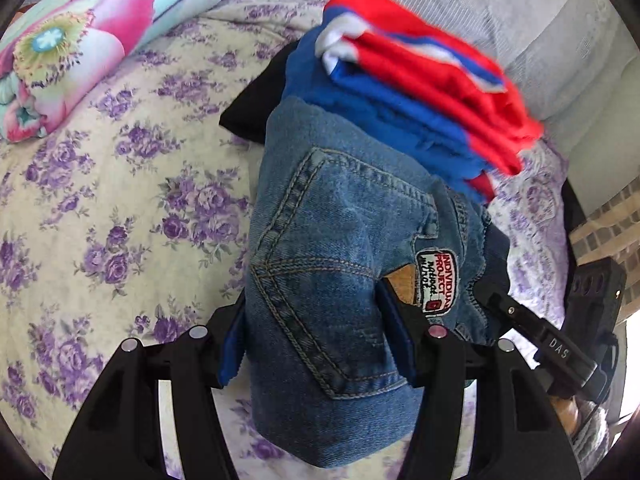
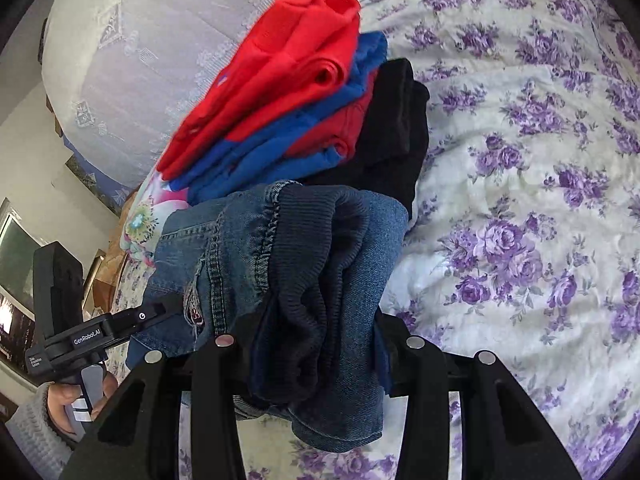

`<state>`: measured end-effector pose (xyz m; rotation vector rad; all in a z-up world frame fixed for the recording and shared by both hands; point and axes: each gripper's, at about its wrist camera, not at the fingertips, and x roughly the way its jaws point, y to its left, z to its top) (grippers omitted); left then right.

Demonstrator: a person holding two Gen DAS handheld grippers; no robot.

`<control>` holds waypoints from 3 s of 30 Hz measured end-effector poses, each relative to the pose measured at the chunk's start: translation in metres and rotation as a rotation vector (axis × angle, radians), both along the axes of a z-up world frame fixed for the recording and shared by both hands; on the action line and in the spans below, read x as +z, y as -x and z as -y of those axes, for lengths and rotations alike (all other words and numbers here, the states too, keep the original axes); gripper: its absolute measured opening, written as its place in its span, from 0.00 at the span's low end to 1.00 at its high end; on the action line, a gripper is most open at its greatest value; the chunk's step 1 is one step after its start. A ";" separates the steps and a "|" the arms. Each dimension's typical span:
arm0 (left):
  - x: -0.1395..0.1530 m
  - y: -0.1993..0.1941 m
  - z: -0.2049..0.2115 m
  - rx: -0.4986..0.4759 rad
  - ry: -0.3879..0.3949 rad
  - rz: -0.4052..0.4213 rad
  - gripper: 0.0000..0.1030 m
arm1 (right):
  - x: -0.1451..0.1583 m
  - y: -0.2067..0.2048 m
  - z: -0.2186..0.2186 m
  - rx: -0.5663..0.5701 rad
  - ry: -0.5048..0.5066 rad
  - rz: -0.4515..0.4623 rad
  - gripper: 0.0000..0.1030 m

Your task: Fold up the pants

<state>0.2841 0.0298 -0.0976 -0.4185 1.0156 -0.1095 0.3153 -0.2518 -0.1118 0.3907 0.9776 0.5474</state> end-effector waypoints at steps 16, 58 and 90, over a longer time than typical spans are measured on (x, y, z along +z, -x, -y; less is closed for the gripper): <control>0.012 0.015 0.010 -0.008 -0.178 0.078 0.69 | 0.003 0.007 0.002 -0.071 0.085 0.003 0.72; 0.163 0.169 0.068 0.026 -0.453 0.143 0.95 | 0.198 0.202 -0.022 -0.231 0.359 0.358 0.96; 0.157 0.159 0.065 0.041 -0.444 0.112 0.95 | 0.191 0.192 -0.024 -0.213 0.347 0.331 0.96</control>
